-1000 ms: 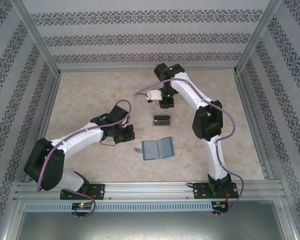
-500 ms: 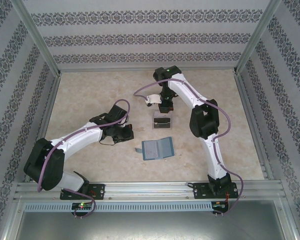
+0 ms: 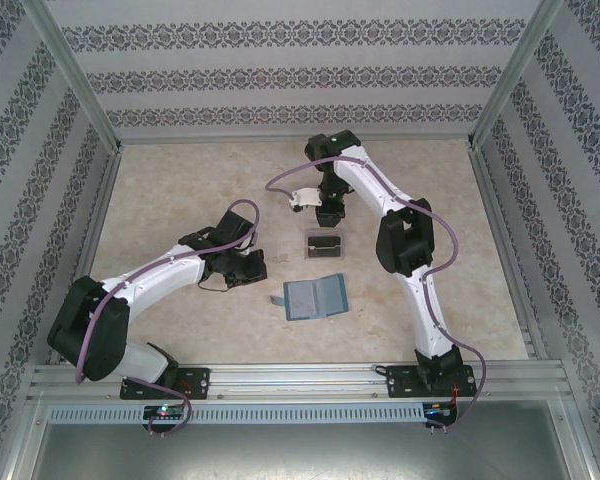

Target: Take the credit cards out of the card holder

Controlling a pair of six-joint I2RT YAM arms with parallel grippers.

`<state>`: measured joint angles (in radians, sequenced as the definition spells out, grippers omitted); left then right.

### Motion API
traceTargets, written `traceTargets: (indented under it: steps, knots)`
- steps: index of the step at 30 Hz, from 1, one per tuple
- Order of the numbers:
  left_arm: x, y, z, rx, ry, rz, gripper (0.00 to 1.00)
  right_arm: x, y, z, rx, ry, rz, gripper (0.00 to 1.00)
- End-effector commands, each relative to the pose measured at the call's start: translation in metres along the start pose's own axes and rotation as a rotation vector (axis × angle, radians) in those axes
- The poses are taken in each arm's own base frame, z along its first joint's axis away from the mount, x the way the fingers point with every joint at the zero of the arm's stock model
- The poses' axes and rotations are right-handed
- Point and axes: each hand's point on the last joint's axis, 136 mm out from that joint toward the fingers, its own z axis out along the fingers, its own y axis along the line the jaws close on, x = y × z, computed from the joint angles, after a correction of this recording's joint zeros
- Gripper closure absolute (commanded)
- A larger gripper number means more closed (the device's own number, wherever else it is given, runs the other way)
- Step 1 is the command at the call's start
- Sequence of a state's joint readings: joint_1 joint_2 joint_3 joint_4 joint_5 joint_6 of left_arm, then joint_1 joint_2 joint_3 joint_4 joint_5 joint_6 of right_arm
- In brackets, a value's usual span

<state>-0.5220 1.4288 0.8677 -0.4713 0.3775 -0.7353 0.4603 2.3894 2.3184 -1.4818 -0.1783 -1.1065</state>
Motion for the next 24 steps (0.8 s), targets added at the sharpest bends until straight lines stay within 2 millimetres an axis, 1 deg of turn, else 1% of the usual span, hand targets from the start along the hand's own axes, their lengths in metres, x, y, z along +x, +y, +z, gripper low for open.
traceTargets:
  steps: [1,6,8,12,14,19,22,24]
  knots:
    - [0.003,0.003,-0.005,0.005,0.005,-0.016,0.96,0.003,0.001,-0.018,0.036,0.014,-0.005,0.8]
    - [0.002,0.003,-0.004,0.01,0.0,-0.015,0.96,0.006,-0.01,-0.025,0.108,0.032,0.008,0.8]
    - [0.003,0.002,-0.004,0.014,0.002,-0.017,0.96,0.003,-0.004,-0.027,0.089,0.018,0.006,0.79]
    - [0.002,0.002,-0.003,0.02,-0.005,-0.019,0.96,-0.006,0.01,-0.028,0.047,-0.026,0.0,0.71]
    - [0.002,0.002,-0.002,0.02,0.0,-0.019,0.96,-0.006,0.011,-0.021,0.055,-0.022,0.003,0.63]
    - [0.004,0.003,-0.001,0.019,0.01,-0.019,0.96,0.001,0.002,-0.003,0.105,0.008,0.007,0.47]
    - [0.004,0.002,-0.001,0.018,0.011,-0.018,0.96,0.002,-0.003,0.003,0.111,0.01,0.01,0.44]
    - [0.003,0.001,-0.001,0.019,0.01,-0.015,0.96,0.001,-0.005,0.007,0.11,0.009,0.012,0.44]
